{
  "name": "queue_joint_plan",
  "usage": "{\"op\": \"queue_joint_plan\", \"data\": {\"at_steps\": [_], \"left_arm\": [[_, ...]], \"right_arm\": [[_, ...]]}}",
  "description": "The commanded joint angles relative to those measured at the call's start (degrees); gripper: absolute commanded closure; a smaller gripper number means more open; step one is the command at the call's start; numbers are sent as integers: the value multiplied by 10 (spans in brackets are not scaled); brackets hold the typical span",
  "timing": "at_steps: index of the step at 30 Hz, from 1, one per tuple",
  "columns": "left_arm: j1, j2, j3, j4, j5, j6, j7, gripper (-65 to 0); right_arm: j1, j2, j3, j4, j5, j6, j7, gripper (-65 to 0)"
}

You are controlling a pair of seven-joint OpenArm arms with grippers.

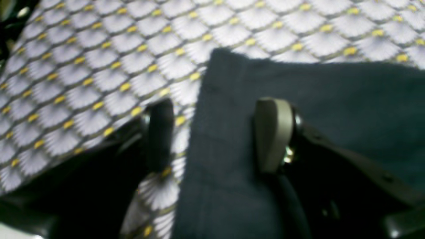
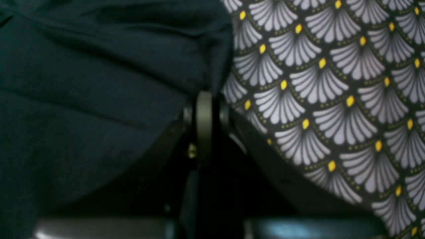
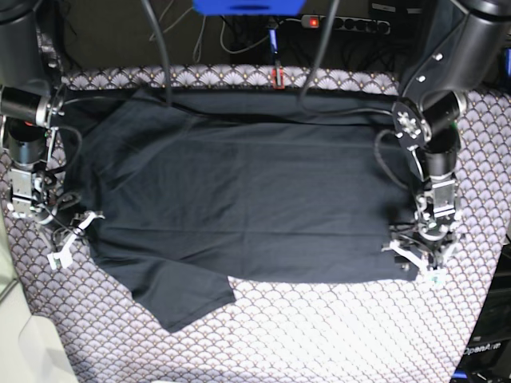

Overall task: Fold the T-shirt properly
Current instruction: 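Grasp the hem corners with both grippers, then lift the hem with both grippers and fold it over onto the collar edge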

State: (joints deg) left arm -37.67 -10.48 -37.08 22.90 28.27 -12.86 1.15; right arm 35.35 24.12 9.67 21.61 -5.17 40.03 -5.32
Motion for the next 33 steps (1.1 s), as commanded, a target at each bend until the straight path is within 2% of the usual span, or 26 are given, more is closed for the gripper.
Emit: {"op": "queue_joint_plan", "data": {"at_steps": [1, 5, 9, 19, 25, 28, 33], "left_arm": [[-25, -7, -1, -3, -4, 2, -17, -379], [-27, -8, -39, -29, -4, 6, -35, -379], [-26, -8, -55, -31, -3, 49, -53, -379], [-24, -8, -53, -34, -2, 52, -52, -377], [-26, -15, -53, -82, -2, 50, -54, -374], [-26, -14, -53, -82, -1, 50, -54, -324], [-26, -13, -53, -82, -1, 50, -53, -153]], "right_arm": [[14, 12, 0, 9, 3, 0, 3, 0], [14, 12, 0, 9, 3, 0, 3, 0], [14, 12, 0, 9, 3, 0, 3, 0], [13, 19, 0, 7, 3, 0, 3, 0], [13, 19, 0, 7, 3, 0, 3, 0], [13, 19, 0, 7, 3, 0, 3, 0], [13, 19, 0, 6, 3, 0, 3, 0]]}}
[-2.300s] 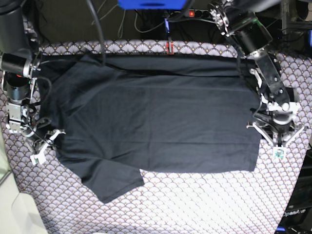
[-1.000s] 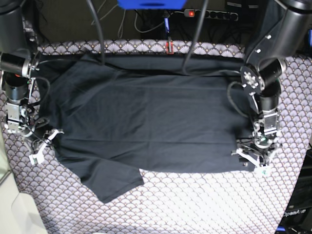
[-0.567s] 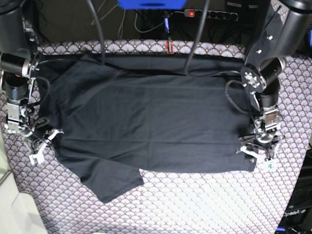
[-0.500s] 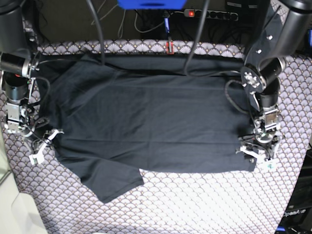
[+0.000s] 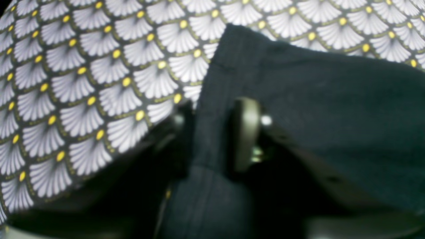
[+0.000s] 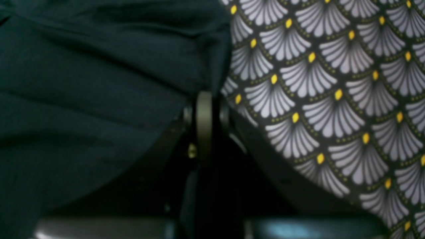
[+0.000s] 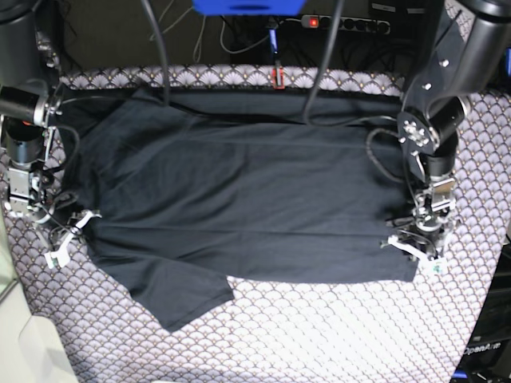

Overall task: Fold the T-shirt properly
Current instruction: 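Lift the hem with both grippers and fold it over onto the collar edge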

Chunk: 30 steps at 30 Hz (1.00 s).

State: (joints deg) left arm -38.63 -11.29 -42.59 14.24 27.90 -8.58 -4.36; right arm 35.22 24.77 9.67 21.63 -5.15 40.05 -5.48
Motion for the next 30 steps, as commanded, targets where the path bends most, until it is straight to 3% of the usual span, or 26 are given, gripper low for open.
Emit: {"op": "queue_joint_plan", "data": {"at_steps": [1, 3, 6, 20, 27, 30], "left_arm": [[-17, -5, 2, 6, 3, 7, 2, -115], [-17, -4, 2, 6, 3, 8, 5, -46], [-17, -4, 2, 10, 5, 8, 7, 0], [-14, 11, 1, 12, 3, 5, 8, 0], [4, 20, 1, 45, 3, 4, 8, 0], [42, 49, 1, 123, 5, 4, 10, 0]], "right_arm": [[15, 13, 0, 6, 3, -1, 4, 0], [15, 13, 0, 7, 3, -1, 4, 0], [15, 12, 0, 9, 3, -1, 4, 0], [-2, 14, 1, 51, 4, -1, 3, 0], [-66, 11, 5, 185, 6, -1, -33, 0], [-103, 11, 6, 248, 7, -1, -50, 0]]}}
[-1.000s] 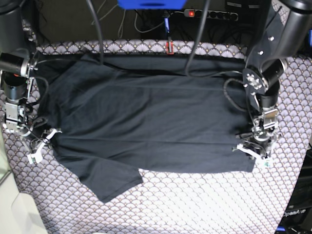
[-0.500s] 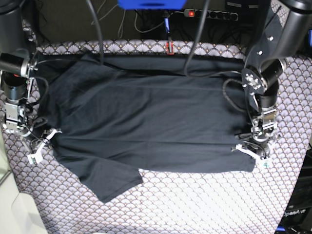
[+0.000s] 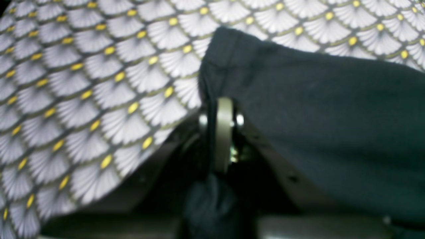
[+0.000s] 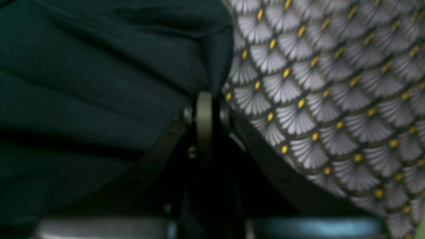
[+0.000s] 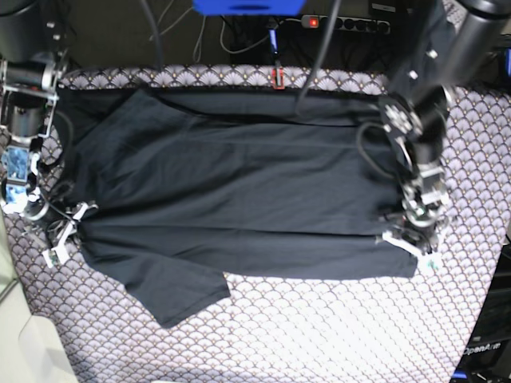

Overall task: Fold the T-shirt properly
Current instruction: 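Lift the hem with both grippers and fold it over onto the collar edge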

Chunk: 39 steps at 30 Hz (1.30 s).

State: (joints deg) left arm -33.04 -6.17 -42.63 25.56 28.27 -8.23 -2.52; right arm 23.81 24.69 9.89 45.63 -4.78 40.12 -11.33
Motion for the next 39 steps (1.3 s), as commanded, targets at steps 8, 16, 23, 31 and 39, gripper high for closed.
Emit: {"op": "queue_joint_plan", "data": {"at_steps": [8, 16, 23, 31, 39], "left_arm": [[90, 69, 1, 318, -2, -118, 141, 0], [152, 85, 0, 444, -3, -171, 191, 0], [176, 74, -24, 484, -3, -204, 191, 0], [175, 62, -38, 524, -3, -228, 230, 0], [181, 61, -46, 547, -3, -228, 232, 0]], "right_arm": [[-64, -2, 4, 151, 3, -1, -58, 0], [-160, -21, 8, 288, 2, -1, -73, 0], [-198, -21, 45, 336, 2, -1, -73, 0], [-204, -13, 98, 337, 3, -1, -73, 0], [-286, -12, 103, 415, 4, -1, -70, 0]]}}
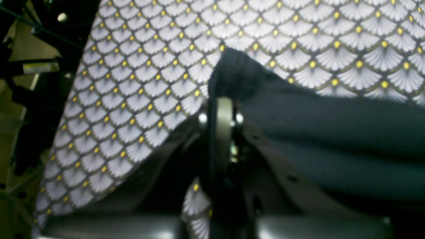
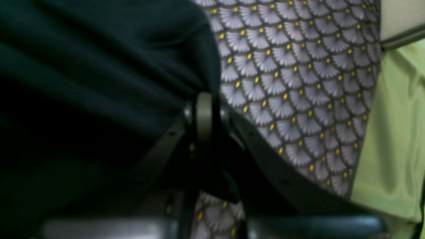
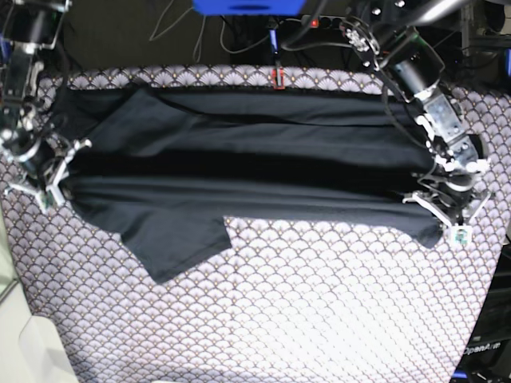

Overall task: Fold the T-shirt properly
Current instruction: 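Lift the hem with both grippers and fold it over onto the collar edge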

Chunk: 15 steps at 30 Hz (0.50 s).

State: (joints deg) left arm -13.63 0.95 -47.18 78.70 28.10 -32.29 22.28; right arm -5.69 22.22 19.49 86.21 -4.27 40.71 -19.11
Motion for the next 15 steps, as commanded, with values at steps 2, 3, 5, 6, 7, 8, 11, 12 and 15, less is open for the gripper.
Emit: {"op": "queue_joint_plan", "data": {"at_steps": [2, 3, 5, 6, 7, 8, 11, 12, 15], "left_arm": [[1, -8, -3, 28, -1, 0, -16, 0], [7, -6, -3, 37, -1, -14, -16, 0], [20, -5, -3, 53, 0, -36, -16, 0], [29, -4, -3, 59, 0, -41, -16, 0], [38, -4, -3, 63, 0, -46, -16, 0], [46, -4, -4, 64, 0, -49, -16, 0], [65, -5, -4, 55, -1, -50, -20, 0], [68, -5, -4, 54, -1, -50, -20, 0], [76, -5, -4, 42, -1, -50, -21, 0]], "right_arm": [[-20, 12, 7, 33, 0, -7, 8, 0], [-32, 10, 7, 40, 4, -7, 9, 0], [-50, 7, 7, 50, 23, -7, 9, 0], [-60, 8, 7, 53, 29, -7, 9, 0], [-66, 8, 7, 57, 32, -7, 9, 0], [-72, 8, 7, 57, 33, -7, 9, 0], [-81, 6, 7, 56, 33, -7, 9, 0], [-84, 6, 7, 55, 33, -7, 10, 0], [-87, 6, 7, 56, 33, -7, 10, 0]]}}
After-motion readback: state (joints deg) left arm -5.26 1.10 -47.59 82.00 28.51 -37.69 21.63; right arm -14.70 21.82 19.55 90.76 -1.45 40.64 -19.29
